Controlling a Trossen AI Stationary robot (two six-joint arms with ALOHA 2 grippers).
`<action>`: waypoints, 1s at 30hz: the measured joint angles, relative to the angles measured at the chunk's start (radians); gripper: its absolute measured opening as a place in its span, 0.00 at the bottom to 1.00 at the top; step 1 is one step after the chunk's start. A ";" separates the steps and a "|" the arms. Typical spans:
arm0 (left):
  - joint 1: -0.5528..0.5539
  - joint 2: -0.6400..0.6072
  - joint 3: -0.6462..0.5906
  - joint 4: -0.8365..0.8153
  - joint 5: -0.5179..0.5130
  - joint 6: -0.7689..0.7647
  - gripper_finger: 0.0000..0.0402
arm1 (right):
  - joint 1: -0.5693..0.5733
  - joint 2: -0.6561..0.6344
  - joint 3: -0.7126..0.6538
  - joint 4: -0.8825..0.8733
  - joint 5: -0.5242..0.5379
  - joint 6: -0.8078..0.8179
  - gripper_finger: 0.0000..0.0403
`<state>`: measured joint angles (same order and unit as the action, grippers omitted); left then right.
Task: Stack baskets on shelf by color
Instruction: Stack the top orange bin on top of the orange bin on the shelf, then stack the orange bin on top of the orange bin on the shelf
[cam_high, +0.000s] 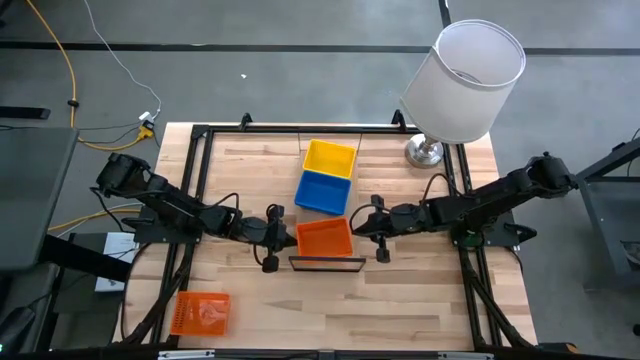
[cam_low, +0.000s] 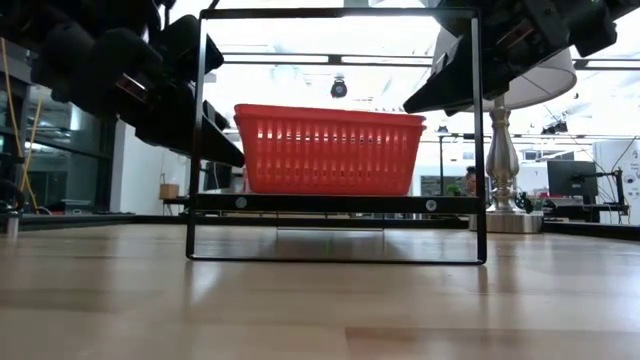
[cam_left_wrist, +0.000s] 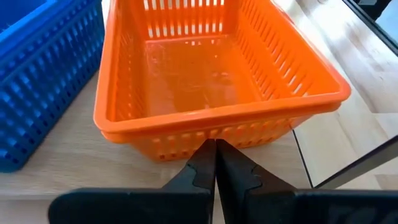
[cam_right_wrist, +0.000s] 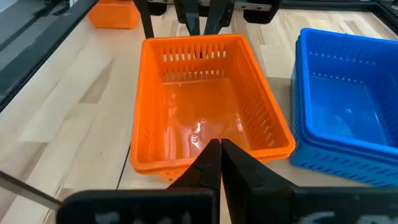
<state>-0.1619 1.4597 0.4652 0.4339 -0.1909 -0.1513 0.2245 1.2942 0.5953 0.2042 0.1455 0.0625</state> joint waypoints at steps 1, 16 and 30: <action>0.000 0.000 0.000 0.000 -0.002 0.006 0.00 | 0.000 0.000 0.000 -0.003 0.000 0.000 0.00; -0.018 -0.385 0.045 -0.458 -0.016 0.062 0.00 | -0.001 -0.032 0.000 -0.046 0.048 -0.044 0.00; -0.432 -0.330 0.222 -0.958 -0.054 -0.342 0.12 | -0.002 -0.034 0.000 -0.047 0.052 -0.043 0.00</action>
<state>-0.5936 1.1300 0.6875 -0.5243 -0.2449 -0.4930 0.2230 1.2598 0.5953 0.1568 0.1974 0.0191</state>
